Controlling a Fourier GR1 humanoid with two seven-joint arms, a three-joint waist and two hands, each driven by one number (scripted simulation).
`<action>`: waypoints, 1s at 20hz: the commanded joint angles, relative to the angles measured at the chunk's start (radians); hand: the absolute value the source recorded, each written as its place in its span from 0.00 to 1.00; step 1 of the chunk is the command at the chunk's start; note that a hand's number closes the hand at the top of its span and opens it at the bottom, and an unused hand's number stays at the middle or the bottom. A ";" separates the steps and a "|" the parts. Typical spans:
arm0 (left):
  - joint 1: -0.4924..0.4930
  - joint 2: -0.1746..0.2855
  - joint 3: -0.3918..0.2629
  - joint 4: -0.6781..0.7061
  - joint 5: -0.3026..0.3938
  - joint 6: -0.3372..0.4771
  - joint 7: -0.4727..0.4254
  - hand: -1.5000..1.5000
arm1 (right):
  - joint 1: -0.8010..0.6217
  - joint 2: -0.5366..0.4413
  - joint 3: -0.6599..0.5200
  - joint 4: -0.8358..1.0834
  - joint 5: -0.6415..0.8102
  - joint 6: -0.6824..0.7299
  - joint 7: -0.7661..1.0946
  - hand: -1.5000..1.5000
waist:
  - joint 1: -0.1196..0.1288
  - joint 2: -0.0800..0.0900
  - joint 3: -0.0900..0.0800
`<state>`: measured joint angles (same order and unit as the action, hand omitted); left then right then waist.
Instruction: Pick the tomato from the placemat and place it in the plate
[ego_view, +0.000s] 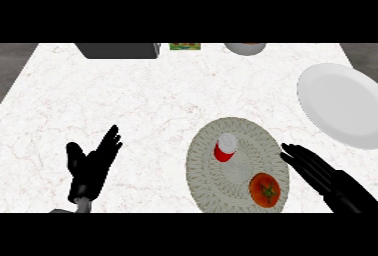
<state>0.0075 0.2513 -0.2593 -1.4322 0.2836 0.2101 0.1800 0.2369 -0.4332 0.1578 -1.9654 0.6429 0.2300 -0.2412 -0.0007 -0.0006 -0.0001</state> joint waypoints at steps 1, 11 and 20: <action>-0.035 -0.010 0.051 0.042 -0.009 -0.027 0.018 0.50 | 0.029 0.024 0.012 0.061 0.043 0.000 -0.064 0.00 | -0.002 0.000 0.000; -0.063 -0.045 0.094 0.032 -0.055 -0.045 0.038 0.50 | -0.003 0.122 0.061 0.071 0.214 -0.062 0.014 0.00 | -0.002 0.000 0.000; 0.009 -0.112 0.080 -0.007 -0.112 -0.060 0.018 0.50 | -0.090 0.153 0.037 0.149 0.281 -0.031 0.045 0.00 | 0.001 0.000 0.000</action>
<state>0.0018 0.1781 -0.1645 -1.4020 0.1991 0.1300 0.1815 0.2035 -0.2751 0.2268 -1.8209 0.9226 0.1493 -0.2161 -0.0009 -0.0005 0.0003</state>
